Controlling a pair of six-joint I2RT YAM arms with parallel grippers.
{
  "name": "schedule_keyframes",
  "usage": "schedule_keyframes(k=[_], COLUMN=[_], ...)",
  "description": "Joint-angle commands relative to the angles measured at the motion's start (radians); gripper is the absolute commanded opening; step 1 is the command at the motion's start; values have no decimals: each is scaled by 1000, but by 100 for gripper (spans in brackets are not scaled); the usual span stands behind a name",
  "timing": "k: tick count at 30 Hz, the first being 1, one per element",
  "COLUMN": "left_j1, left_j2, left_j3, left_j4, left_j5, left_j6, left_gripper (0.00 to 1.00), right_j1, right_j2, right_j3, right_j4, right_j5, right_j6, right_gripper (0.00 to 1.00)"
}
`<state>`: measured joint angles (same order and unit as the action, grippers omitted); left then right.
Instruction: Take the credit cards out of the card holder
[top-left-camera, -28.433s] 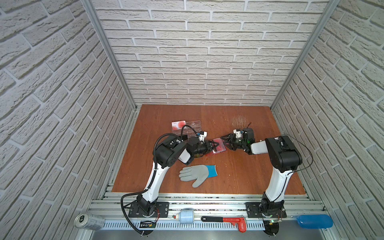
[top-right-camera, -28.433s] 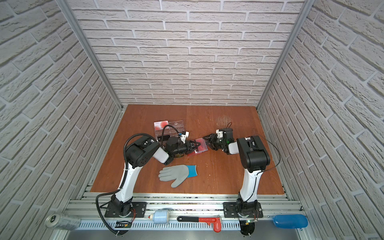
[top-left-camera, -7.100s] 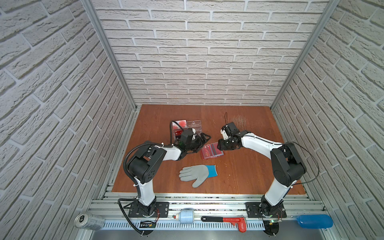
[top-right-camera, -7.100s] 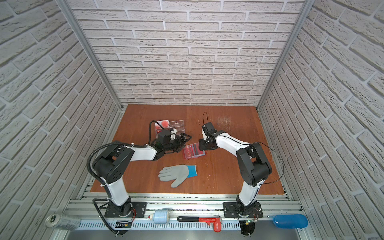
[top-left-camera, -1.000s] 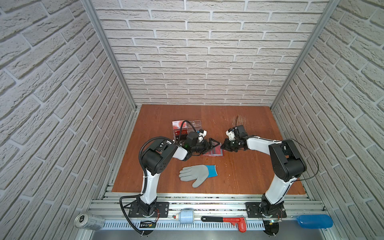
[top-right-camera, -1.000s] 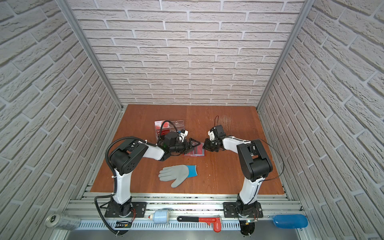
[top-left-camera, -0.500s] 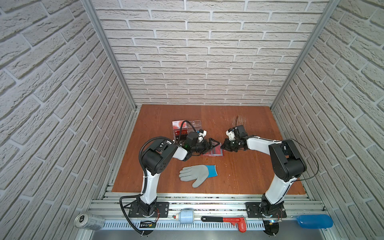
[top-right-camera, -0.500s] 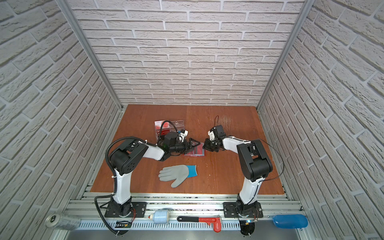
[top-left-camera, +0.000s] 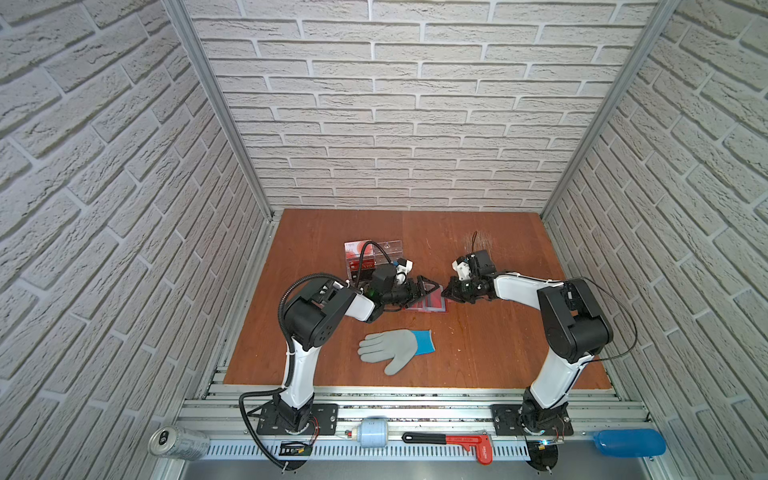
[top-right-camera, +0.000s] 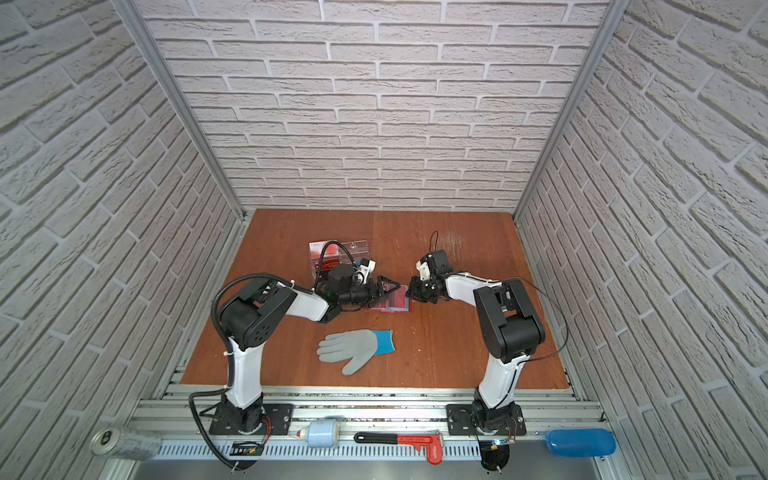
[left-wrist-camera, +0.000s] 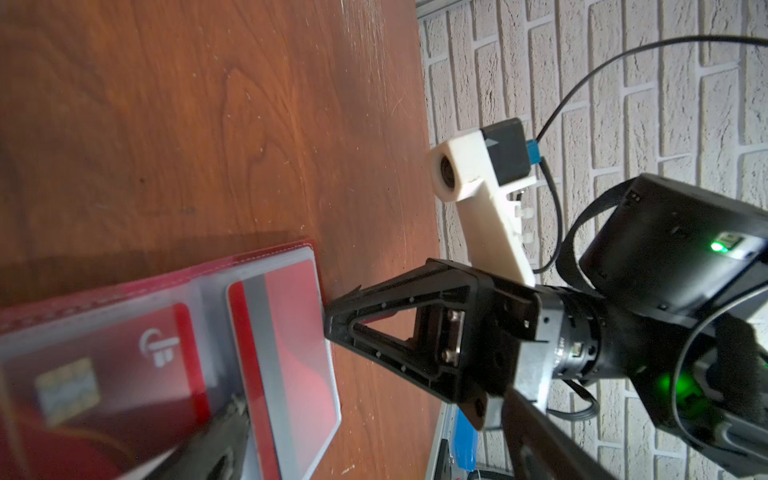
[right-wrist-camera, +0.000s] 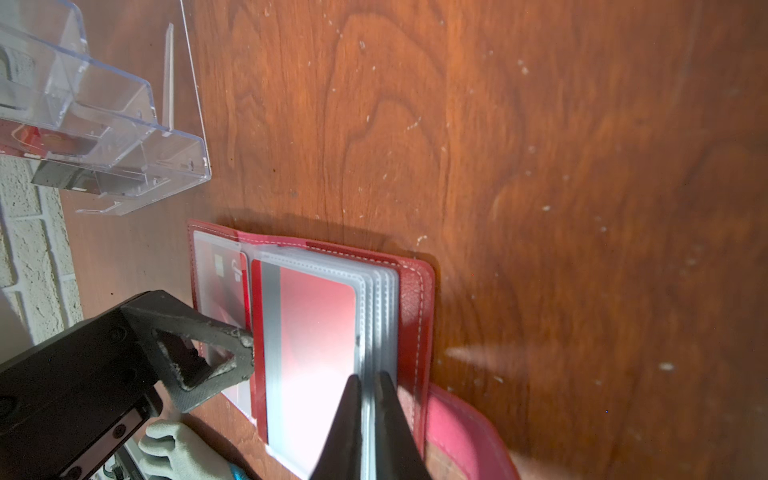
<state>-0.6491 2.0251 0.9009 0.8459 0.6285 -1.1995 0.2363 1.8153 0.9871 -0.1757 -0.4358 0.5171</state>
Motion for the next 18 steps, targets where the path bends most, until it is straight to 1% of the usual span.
schedule_keyframes(k=[1, 7, 12, 18], left_j1=[-32, -41, -41, -43], left_j2=[-4, -6, -5, 4], left_j3=[11, 14, 0, -13], left_j4=[180, 199, 197, 211], left_j5=[50, 54, 53, 48], left_j6=[-3, -12, -5, -10], left_gripper=[93, 93, 93, 93], right_j1=[9, 6, -3, -12], right_j2=[51, 47, 9, -33], right_j3=[-32, -36, -48, -44], right_j4=[-26, -26, -3, -38], right_j5=[43, 42, -4, 14], right_j6=[-2, -1, 3, -14], right_gripper=[10, 10, 8, 8])
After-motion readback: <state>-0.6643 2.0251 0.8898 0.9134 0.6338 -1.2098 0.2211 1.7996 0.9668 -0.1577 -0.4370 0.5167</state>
